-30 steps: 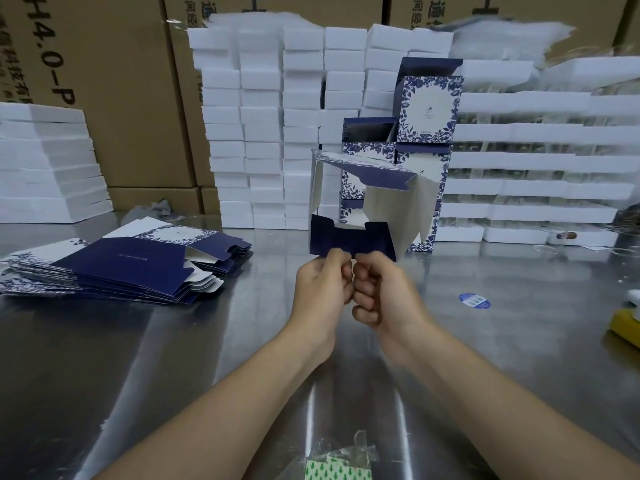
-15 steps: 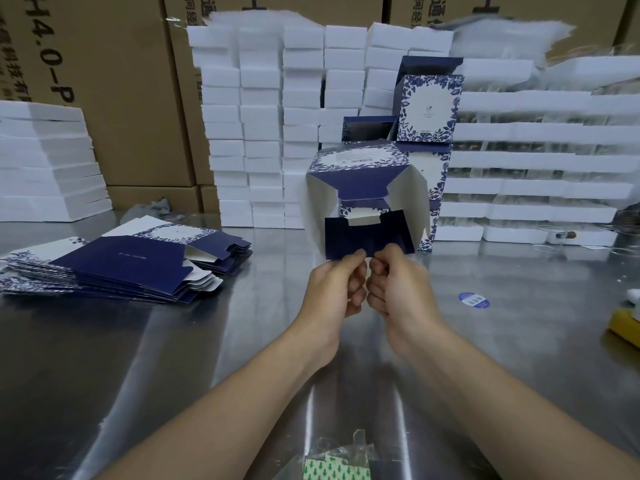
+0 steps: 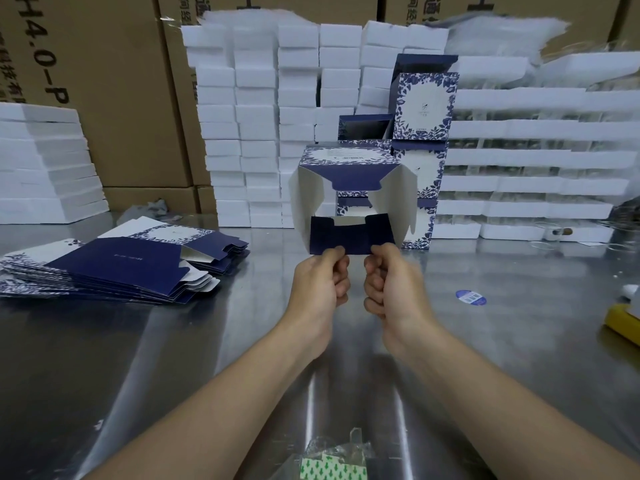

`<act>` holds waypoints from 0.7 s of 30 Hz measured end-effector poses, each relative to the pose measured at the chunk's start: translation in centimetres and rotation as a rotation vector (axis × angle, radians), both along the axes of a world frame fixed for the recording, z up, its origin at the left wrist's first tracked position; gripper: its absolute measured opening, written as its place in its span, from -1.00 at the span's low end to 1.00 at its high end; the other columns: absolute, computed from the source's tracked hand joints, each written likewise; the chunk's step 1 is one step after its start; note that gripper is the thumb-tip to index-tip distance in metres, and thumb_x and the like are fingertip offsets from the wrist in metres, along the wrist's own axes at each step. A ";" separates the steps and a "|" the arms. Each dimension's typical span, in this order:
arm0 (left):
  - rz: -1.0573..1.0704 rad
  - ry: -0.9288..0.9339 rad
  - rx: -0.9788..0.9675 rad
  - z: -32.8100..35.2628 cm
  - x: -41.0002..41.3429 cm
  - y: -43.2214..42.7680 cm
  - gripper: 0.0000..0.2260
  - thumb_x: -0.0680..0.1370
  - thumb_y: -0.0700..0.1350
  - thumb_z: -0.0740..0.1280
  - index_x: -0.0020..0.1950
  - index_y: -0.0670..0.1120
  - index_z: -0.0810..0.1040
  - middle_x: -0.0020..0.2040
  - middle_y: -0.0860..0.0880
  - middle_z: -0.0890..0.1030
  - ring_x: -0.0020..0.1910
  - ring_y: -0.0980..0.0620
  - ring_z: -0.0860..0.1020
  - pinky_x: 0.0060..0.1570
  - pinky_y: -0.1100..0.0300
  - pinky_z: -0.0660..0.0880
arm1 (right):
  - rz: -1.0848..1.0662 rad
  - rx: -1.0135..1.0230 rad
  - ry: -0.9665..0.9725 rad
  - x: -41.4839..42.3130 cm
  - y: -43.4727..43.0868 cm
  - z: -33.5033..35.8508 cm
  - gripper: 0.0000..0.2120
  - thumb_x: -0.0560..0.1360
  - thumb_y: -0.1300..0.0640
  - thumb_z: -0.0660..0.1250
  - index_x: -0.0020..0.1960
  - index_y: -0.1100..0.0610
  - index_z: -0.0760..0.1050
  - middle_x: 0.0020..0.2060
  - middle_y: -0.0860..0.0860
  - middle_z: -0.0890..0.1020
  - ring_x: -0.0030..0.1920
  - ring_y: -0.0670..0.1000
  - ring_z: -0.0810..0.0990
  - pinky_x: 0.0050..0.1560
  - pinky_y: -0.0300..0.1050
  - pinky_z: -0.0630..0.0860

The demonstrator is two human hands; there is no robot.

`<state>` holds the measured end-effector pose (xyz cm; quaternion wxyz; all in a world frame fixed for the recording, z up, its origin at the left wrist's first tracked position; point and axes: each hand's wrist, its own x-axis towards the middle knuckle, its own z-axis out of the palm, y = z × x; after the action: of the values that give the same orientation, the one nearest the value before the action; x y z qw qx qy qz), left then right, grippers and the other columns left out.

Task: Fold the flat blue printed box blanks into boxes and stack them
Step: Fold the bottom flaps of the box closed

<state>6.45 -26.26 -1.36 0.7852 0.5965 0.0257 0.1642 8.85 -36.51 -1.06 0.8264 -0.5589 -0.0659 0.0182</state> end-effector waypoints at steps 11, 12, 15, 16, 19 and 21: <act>-0.015 0.045 0.016 0.0 -0.3 -0.1 -0.66 0.67 -0.02 0.35 -0.28 -0.04 0.42 -0.44 0.05 0.29 -0.48 0.08 0.28 -0.38 0.22 0.24 | -0.097 -0.007 -0.088 0.6 -0.2 0.0 -0.71 0.56 0.23 0.21 -0.33 0.09 0.34 -0.56 -0.10 0.22 -0.54 -0.09 0.14 -0.56 -0.25 0.14; -0.011 0.046 -0.004 0.1 -0.3 0.0 -0.66 0.67 -0.03 0.35 -0.28 -0.04 0.42 -0.44 0.05 0.29 -0.48 0.08 0.28 -0.38 0.21 0.24 | -0.093 -0.004 -0.088 0.6 -0.2 0.0 -0.72 0.56 0.23 0.21 -0.32 0.09 0.34 -0.55 -0.09 0.22 -0.53 -0.08 0.14 -0.55 -0.24 0.14; -0.015 0.047 -0.085 0.3 -0.4 0.1 -0.66 0.68 -0.06 0.29 -0.30 -0.04 0.42 -0.45 0.06 0.29 -0.48 0.09 0.27 -0.43 0.24 0.22 | -0.080 0.000 -0.084 0.7 -0.2 -0.2 -0.74 0.56 0.24 0.21 -0.30 0.10 0.34 -0.53 -0.08 0.20 -0.51 -0.06 0.11 -0.55 -0.23 0.12; -0.007 0.042 -0.099 0.4 -0.3 0.1 -0.66 0.68 -0.08 0.27 -0.30 -0.04 0.42 -0.46 0.07 0.29 -0.48 0.09 0.26 -0.45 0.25 0.21 | -0.078 -0.003 -0.082 0.7 -0.1 -0.2 -0.74 0.56 0.24 0.22 -0.30 0.10 0.34 -0.53 -0.07 0.20 -0.50 -0.06 0.11 -0.54 -0.23 0.12; 0.046 0.008 -0.082 0.2 -0.1 0.0 -0.70 0.65 -0.18 0.22 -0.30 -0.05 0.37 -0.45 0.08 0.32 -0.47 0.10 0.22 -0.48 0.26 0.18 | -0.056 -0.022 -0.070 0.7 -0.1 -0.2 -0.76 0.55 0.23 0.24 -0.29 0.10 0.36 -0.50 -0.05 0.21 -0.49 -0.05 0.10 -0.54 -0.22 0.10; 0.085 -0.026 -0.061 0.1 0.1 0.1 -0.72 0.61 -0.24 0.20 -0.30 -0.06 0.35 -0.42 0.06 0.33 -0.47 0.10 0.21 -0.49 0.27 0.18 | -0.038 -0.039 -0.057 0.7 -0.1 -0.2 -0.76 0.55 0.20 0.28 -0.29 0.11 0.40 -0.51 -0.05 0.24 -0.51 -0.06 0.12 -0.55 -0.23 0.10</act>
<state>6.57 -26.14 -1.24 0.7955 0.5687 0.0459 0.2041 9.50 -36.66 -1.24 0.8132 -0.5766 -0.0785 -0.0124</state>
